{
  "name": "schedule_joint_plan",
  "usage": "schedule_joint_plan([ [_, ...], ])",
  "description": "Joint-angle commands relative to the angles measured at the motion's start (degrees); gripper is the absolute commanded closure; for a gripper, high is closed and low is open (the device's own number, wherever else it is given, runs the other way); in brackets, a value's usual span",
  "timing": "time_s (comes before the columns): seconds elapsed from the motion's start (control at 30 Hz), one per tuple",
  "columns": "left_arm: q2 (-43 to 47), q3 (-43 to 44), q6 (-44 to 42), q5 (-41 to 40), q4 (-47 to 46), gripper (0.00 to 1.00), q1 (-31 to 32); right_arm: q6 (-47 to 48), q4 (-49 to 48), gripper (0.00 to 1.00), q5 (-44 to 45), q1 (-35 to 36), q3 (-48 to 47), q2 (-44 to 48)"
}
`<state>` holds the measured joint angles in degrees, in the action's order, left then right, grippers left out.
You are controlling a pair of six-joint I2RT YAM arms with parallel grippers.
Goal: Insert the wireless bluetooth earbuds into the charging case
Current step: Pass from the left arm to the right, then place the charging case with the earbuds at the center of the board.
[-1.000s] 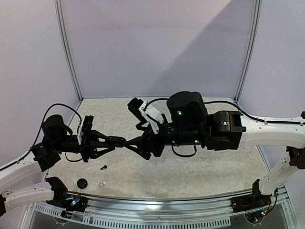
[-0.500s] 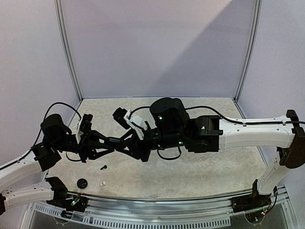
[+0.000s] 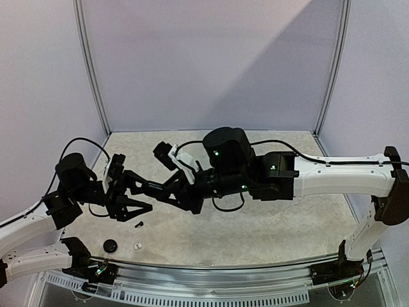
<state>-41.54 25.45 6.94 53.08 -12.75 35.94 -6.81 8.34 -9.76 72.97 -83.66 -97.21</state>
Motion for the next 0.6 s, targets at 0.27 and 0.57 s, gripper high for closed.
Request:
schedule_joint_plan([
  [0.27,1.1,1.2,-6.8,-8.1,8.9,0.04,0.7,-11.6,11.4,1.0,12.6,-10.0,5.3,7.9],
  [0.57,1.2,1.2,-9.2,-11.1,10.0,0.04,0.7,-31.1,15.7,0.97,-3.4,-29.2,26.7,10.4],
])
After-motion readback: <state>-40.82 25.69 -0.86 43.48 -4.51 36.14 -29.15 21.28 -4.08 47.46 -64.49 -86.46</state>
